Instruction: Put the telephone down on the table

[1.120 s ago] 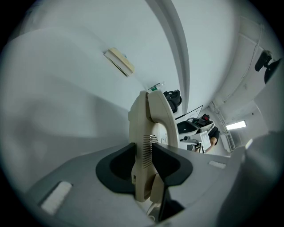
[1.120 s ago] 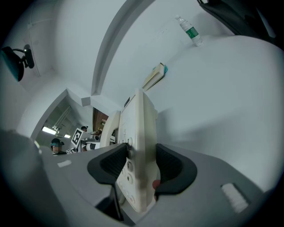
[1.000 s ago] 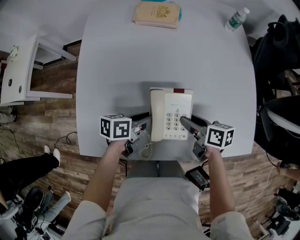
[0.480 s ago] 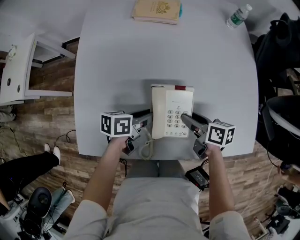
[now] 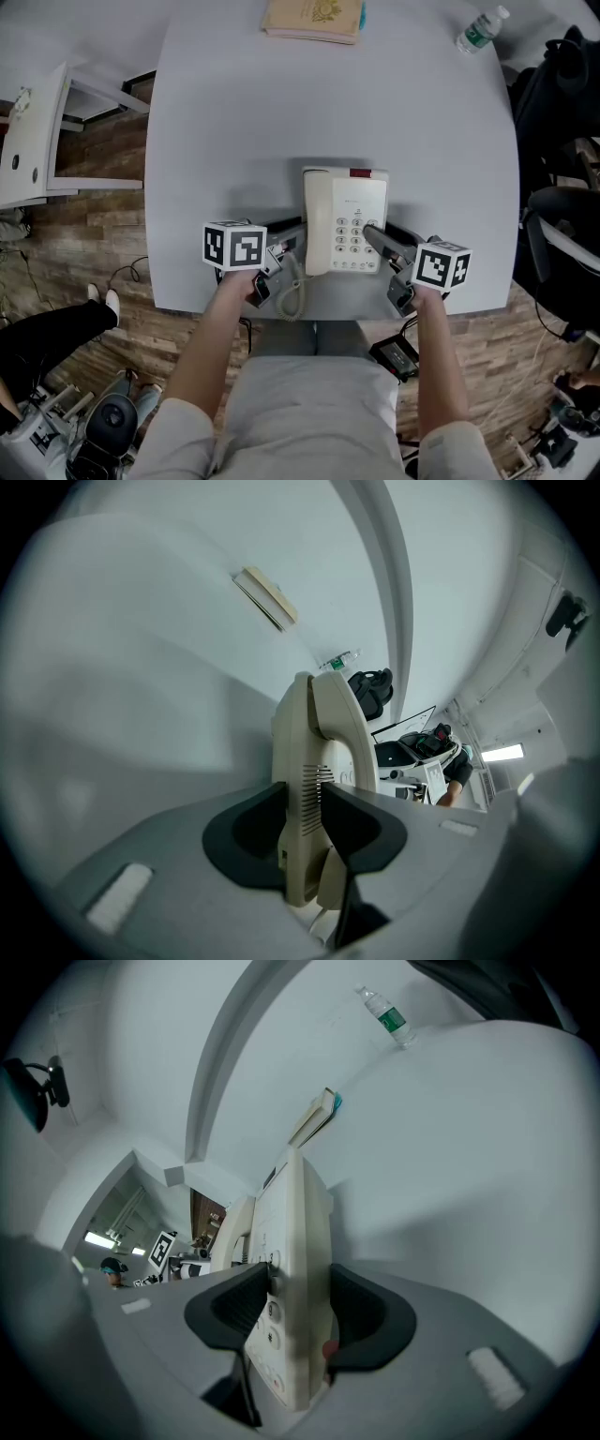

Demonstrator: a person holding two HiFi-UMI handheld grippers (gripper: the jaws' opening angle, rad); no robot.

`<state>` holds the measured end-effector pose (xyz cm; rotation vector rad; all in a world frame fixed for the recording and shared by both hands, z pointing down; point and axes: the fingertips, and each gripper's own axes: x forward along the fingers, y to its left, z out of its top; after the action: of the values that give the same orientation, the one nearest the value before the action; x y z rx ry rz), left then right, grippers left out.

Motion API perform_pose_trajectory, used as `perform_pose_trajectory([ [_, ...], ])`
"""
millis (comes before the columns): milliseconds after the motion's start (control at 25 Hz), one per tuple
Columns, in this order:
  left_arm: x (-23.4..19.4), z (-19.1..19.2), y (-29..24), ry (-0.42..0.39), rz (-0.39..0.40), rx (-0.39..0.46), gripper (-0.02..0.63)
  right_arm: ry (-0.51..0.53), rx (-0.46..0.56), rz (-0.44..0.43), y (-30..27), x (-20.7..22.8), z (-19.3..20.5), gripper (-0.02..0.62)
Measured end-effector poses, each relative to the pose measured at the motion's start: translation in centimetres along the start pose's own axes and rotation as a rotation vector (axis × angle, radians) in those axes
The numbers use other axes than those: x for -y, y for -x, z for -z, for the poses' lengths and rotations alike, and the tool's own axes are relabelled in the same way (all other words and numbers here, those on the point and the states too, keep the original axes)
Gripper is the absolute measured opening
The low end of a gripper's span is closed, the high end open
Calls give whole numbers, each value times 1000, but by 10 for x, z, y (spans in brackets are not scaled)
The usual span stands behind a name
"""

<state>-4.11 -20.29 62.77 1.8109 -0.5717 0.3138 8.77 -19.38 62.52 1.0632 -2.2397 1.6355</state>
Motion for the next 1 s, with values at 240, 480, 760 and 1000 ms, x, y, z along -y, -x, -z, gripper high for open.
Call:
perform_pose_trajectory([
  [240, -5, 2, -3, 5, -6, -7, 132, -2, 1, 5, -3, 4, 2, 218],
  [480, -6, 7, -7, 26, 1, -19, 132, 1, 1, 9, -3, 8, 2, 217],
  [760, -6, 6, -6, 33, 12, -17, 133, 4, 2, 10, -4, 7, 3, 218],
  [1000, -7, 6, -5, 40, 14, -6, 137, 12, -5, 7, -6, 8, 4, 219],
])
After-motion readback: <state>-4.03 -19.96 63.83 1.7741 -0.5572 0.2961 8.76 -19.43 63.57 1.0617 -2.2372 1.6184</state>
